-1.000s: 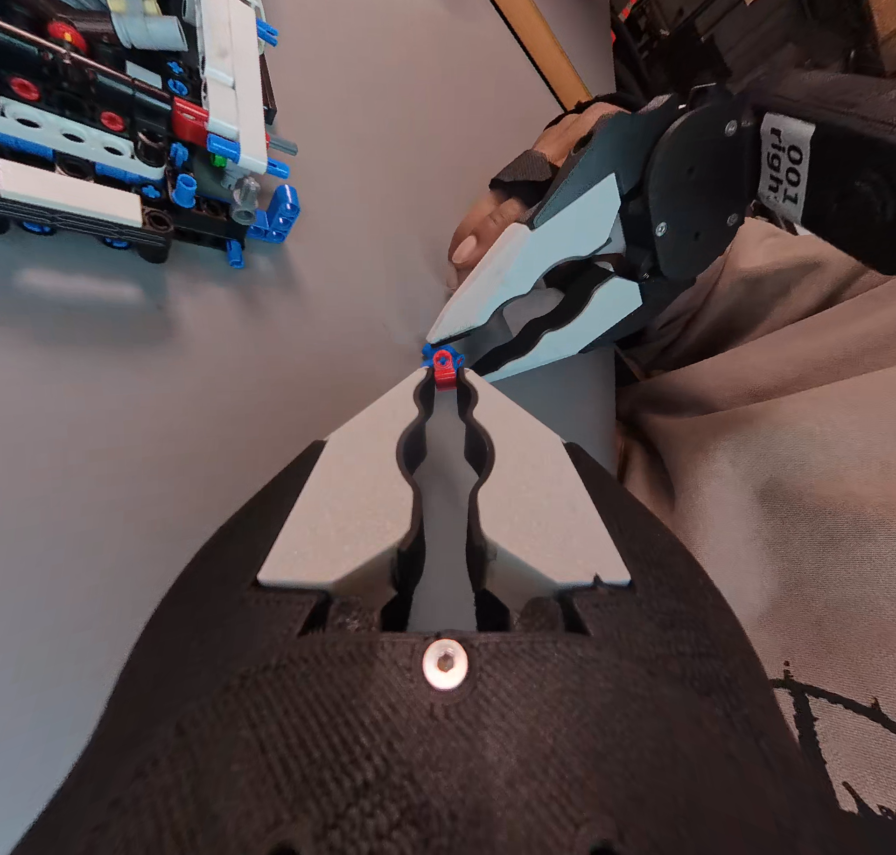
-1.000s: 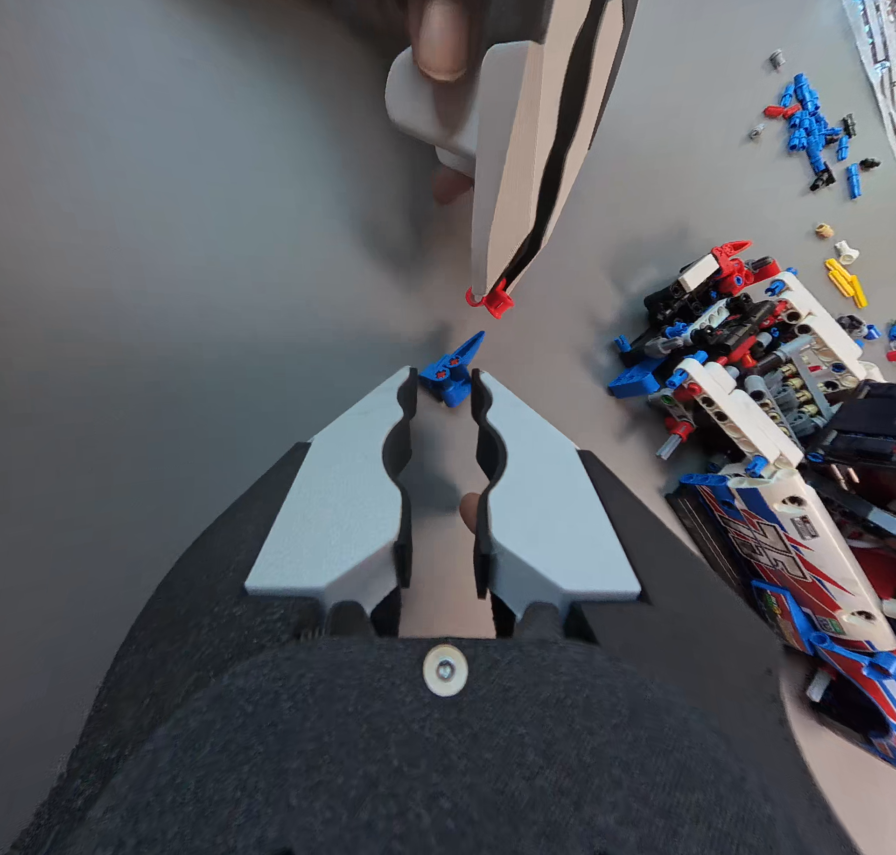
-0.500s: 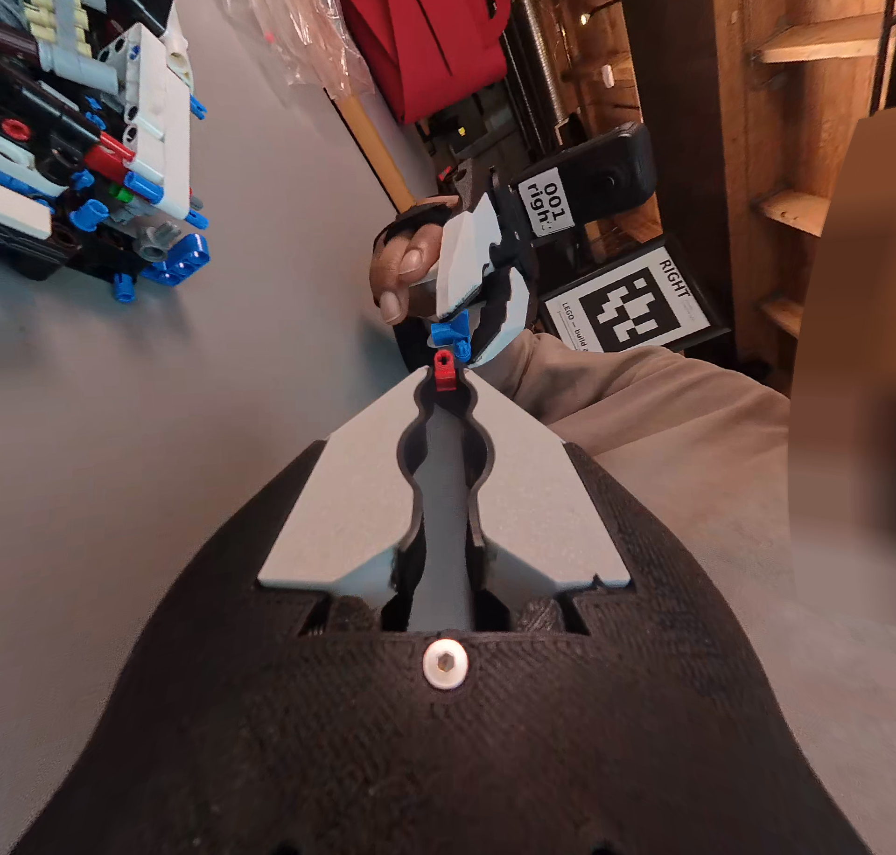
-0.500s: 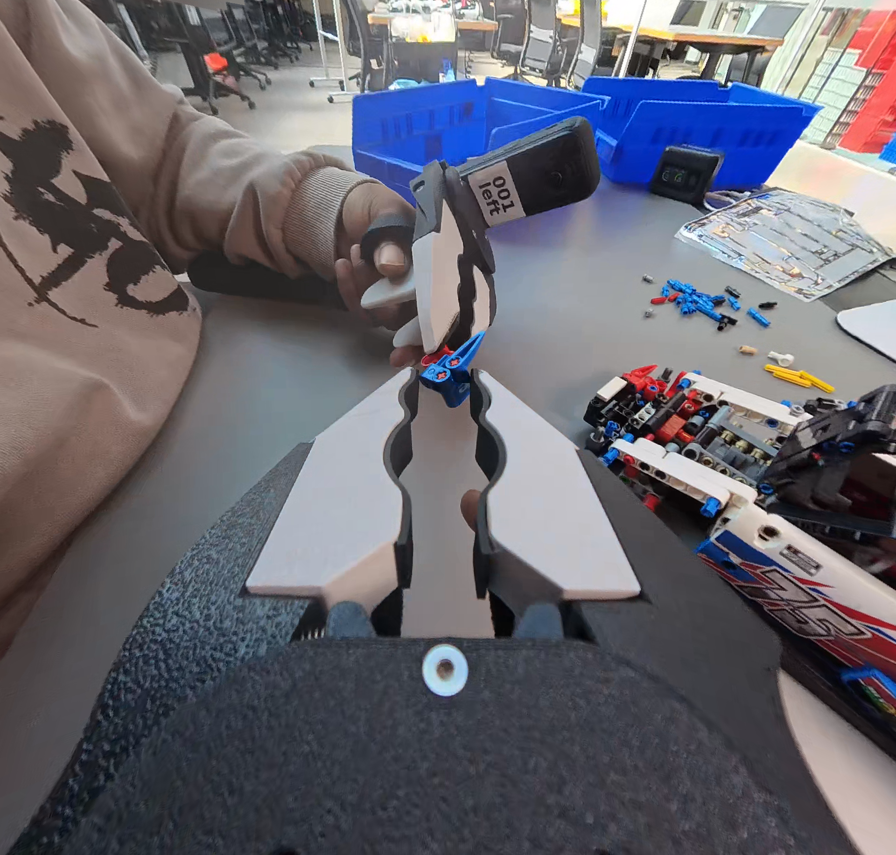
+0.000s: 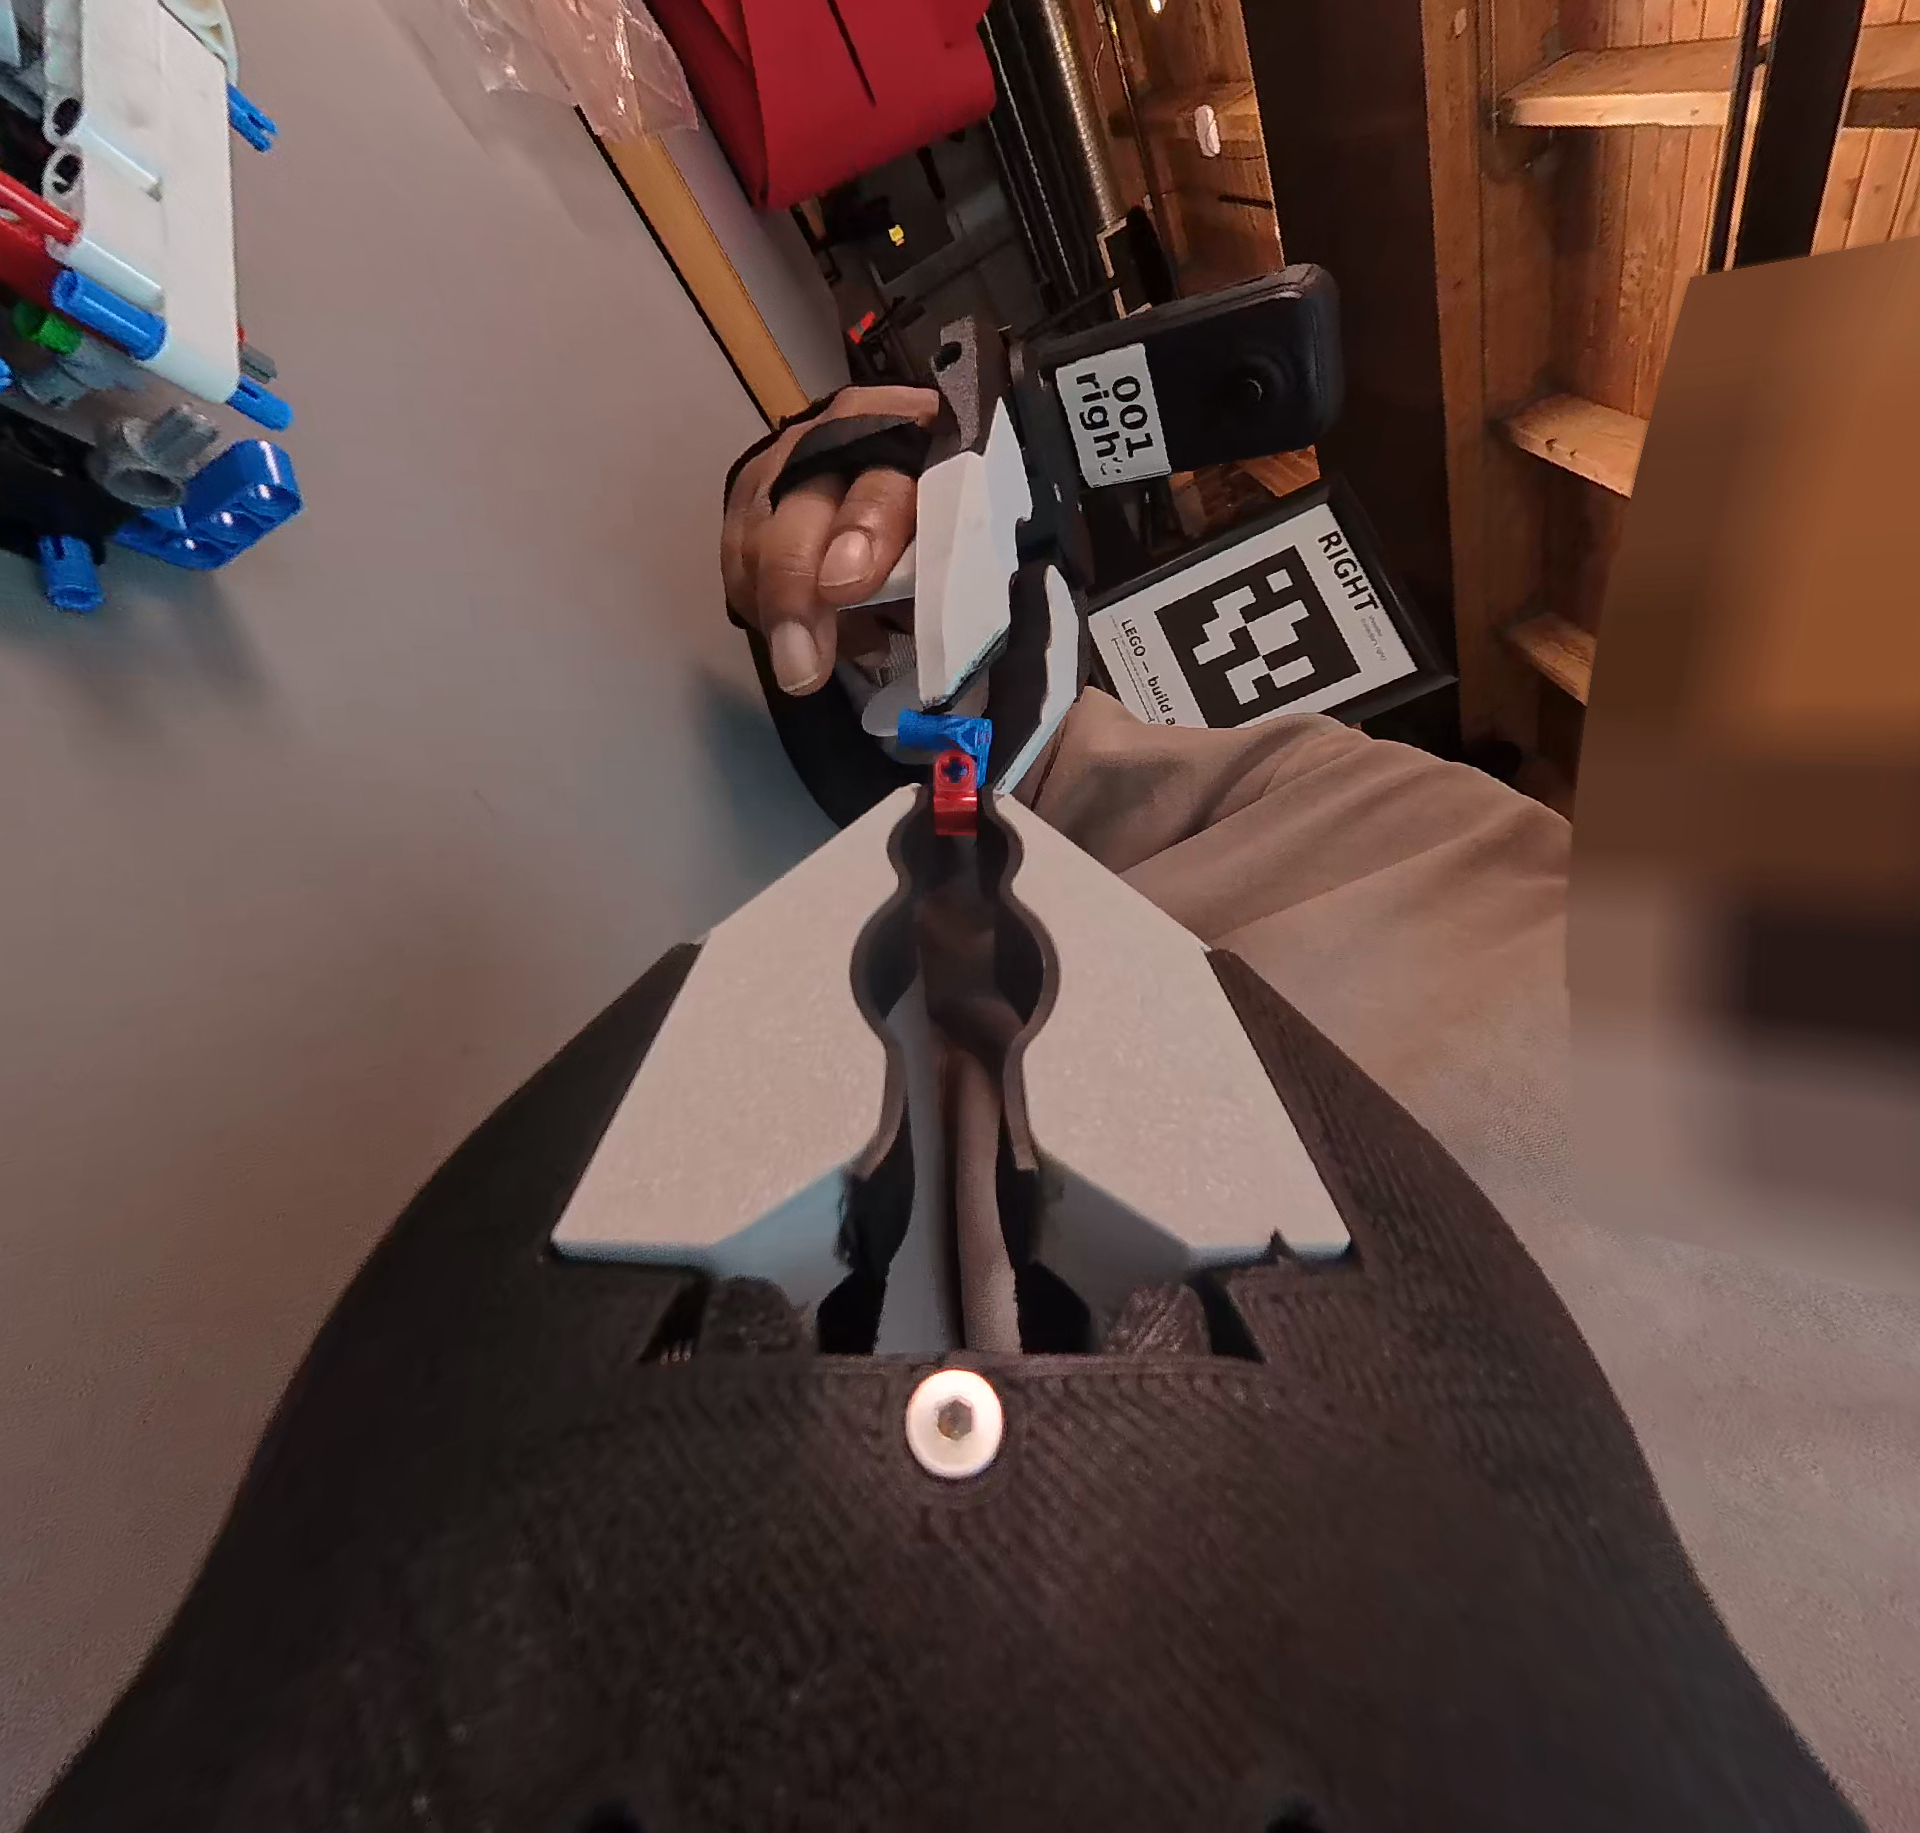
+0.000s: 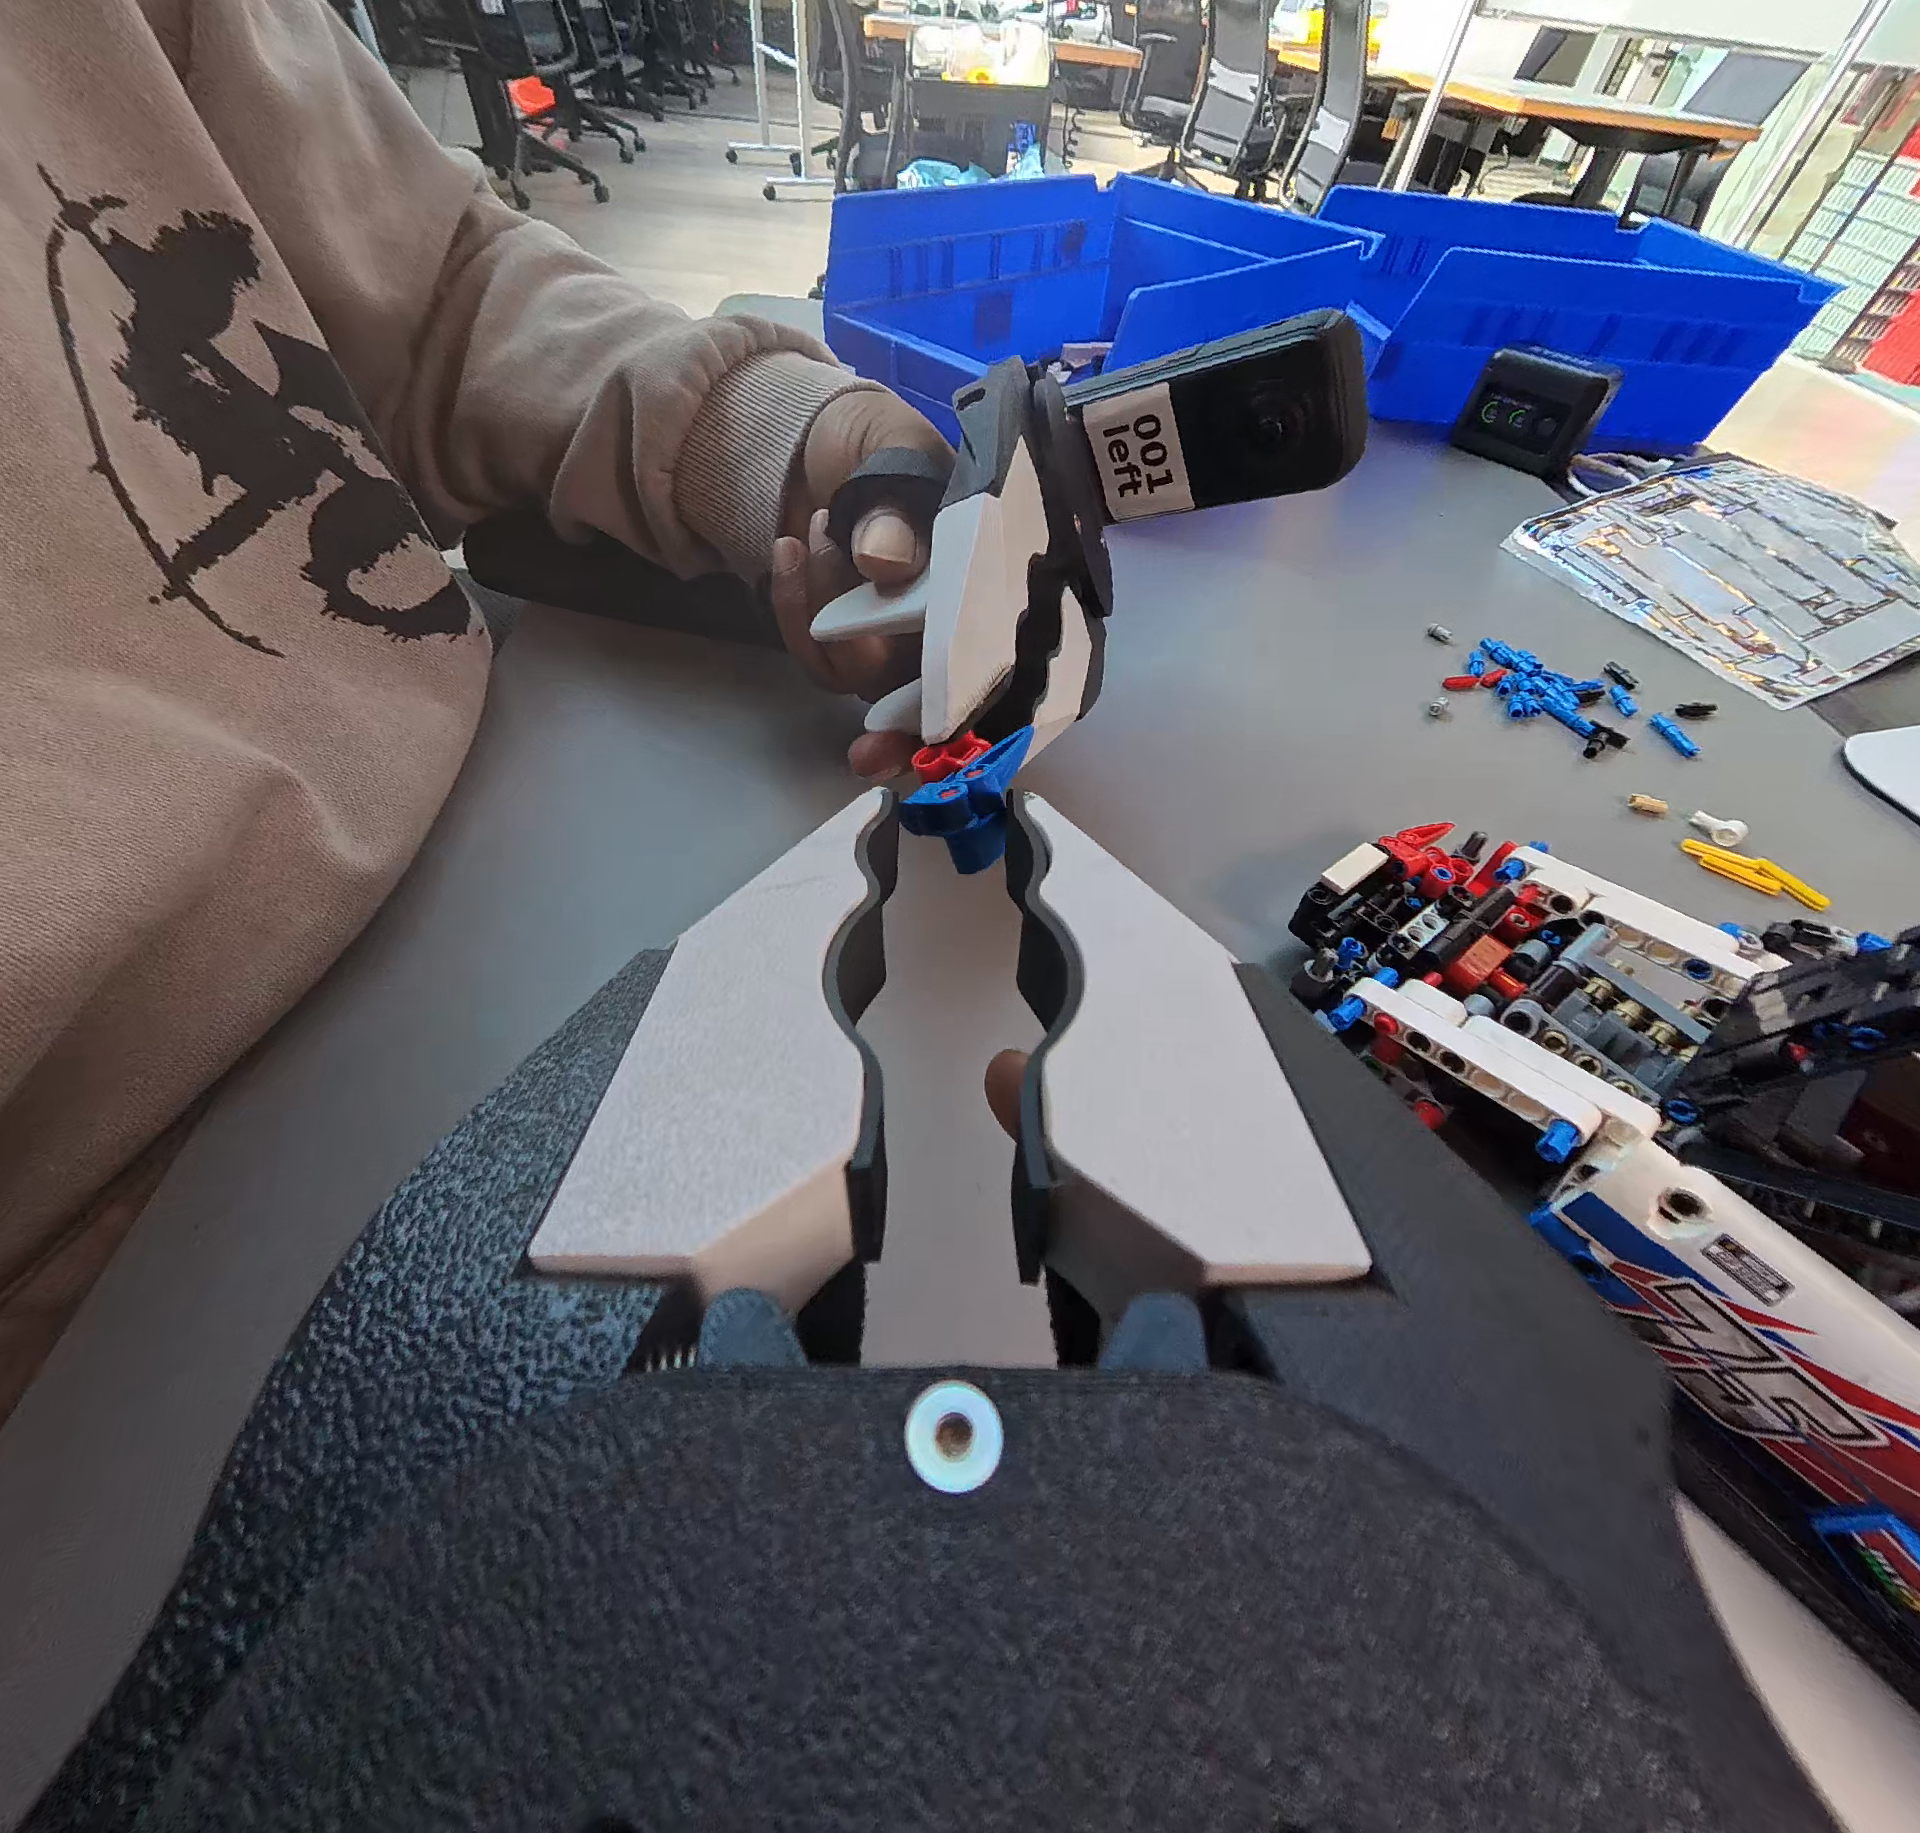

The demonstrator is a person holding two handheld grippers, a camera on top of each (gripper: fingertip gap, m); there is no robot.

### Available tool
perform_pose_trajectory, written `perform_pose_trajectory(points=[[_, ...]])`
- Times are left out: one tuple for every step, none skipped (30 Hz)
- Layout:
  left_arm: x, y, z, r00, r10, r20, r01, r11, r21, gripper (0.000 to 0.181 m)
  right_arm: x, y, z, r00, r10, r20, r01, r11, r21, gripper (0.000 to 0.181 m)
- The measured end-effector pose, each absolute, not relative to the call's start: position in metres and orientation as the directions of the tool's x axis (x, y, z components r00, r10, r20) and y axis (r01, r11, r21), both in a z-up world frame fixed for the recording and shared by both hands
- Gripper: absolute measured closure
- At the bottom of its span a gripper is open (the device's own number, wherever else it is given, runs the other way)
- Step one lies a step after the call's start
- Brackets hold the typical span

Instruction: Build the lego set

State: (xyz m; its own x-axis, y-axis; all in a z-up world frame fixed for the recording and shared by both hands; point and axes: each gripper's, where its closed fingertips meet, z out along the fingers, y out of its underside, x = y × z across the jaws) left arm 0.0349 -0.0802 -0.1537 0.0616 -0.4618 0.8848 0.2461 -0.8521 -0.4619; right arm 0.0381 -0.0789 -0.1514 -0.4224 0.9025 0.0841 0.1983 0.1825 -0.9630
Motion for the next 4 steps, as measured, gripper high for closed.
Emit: perform_pose_trajectory(points=[[0.0358, -0.0812, -0.1531, 0.052, -0.461, 0.886, 0.242, -0.855, -0.459, 0.176, 0.0388, -0.0803, -0.1516, -0.430, 0.899, 0.085, 0.200, 0.186, -0.962, 0.164], [0.0359, -0.0815, -0.1524, 0.043, -0.458, 0.888, 0.243, -0.857, -0.454, 0.176, 0.0389, -0.0804, -0.1508, -0.428, 0.900, 0.087, 0.194, 0.186, -0.963, 0.164], [0.0355, -0.0813, -0.1509, 0.027, -0.453, 0.891, 0.249, -0.861, -0.445, 0.176, 0.0386, -0.0803, -0.1497, -0.425, 0.901, 0.086, 0.187, 0.180, -0.966, 0.164], [0.0354, -0.0815, -0.1487, 0.004, -0.447, 0.895, 0.255, -0.864, -0.433, 0.176, 0.0385, -0.0808, -0.1475, -0.427, 0.901, 0.080, 0.177, 0.170, -0.969, 0.164]])
